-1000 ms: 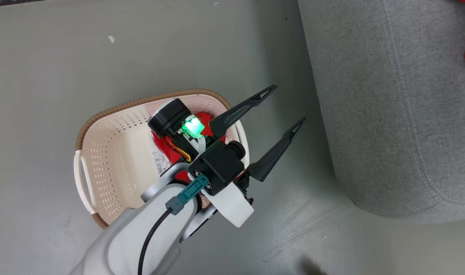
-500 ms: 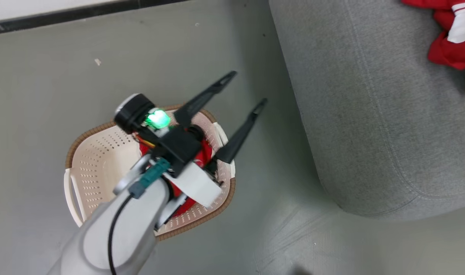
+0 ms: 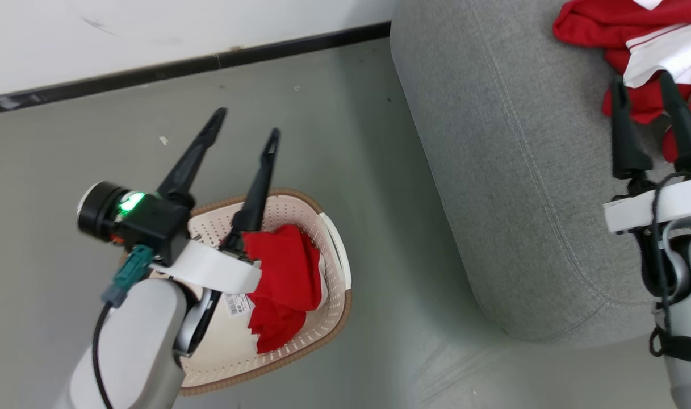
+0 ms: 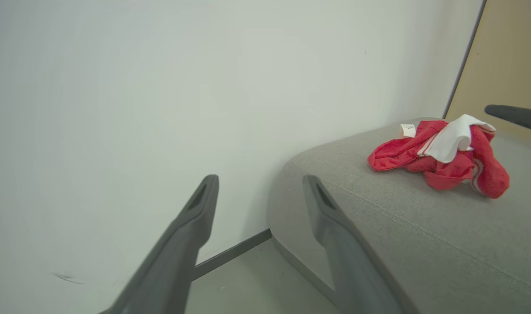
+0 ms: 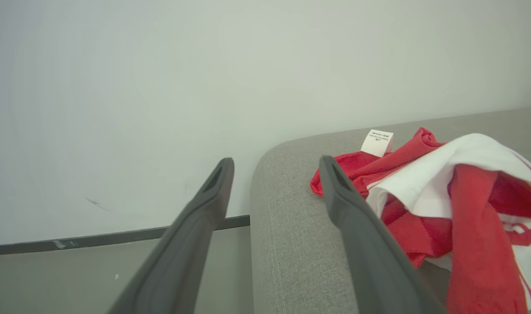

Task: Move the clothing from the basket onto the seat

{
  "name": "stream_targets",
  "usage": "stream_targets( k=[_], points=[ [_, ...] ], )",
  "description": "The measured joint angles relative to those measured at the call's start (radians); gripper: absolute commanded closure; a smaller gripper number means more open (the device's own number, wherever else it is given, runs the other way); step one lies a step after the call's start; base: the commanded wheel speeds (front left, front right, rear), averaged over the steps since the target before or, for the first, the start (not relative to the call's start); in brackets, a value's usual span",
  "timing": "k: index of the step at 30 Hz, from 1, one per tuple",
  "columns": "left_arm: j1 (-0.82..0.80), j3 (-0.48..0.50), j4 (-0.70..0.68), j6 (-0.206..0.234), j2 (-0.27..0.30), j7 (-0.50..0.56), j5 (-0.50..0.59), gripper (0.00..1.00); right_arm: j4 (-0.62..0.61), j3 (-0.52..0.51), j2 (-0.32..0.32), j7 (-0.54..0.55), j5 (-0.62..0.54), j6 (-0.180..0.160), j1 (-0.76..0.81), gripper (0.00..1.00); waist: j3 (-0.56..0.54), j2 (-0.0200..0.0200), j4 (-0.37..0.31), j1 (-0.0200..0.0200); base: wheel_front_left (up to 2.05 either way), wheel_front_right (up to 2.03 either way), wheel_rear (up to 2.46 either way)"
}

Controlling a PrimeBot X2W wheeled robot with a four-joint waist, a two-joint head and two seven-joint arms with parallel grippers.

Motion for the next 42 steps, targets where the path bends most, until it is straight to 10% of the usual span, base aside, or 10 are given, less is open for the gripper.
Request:
stream_targets(
  k=[17, 42],
  points=[
    [0.273, 0.200, -0.008, 0.117, 0.023, -0.012, -0.065, 0.00, 0.008, 0.112, 0.057, 0.000, -0.074, 0.000, 0.080, 0.00, -0.154, 0.0000, 0.087, 0.0000, 0.00, 0.00, 0.00],
    [0.518, 0.290, -0.028, 0.130, -0.034, -0.012, -0.072, 0.00, 0.006, 0.121, 0.117, 0.000, -0.122, 0.000, 0.348, 0.00, -0.365, 0.0000, 0.218, 0.0000, 0.00, 0.00, 0.00]
  ],
)
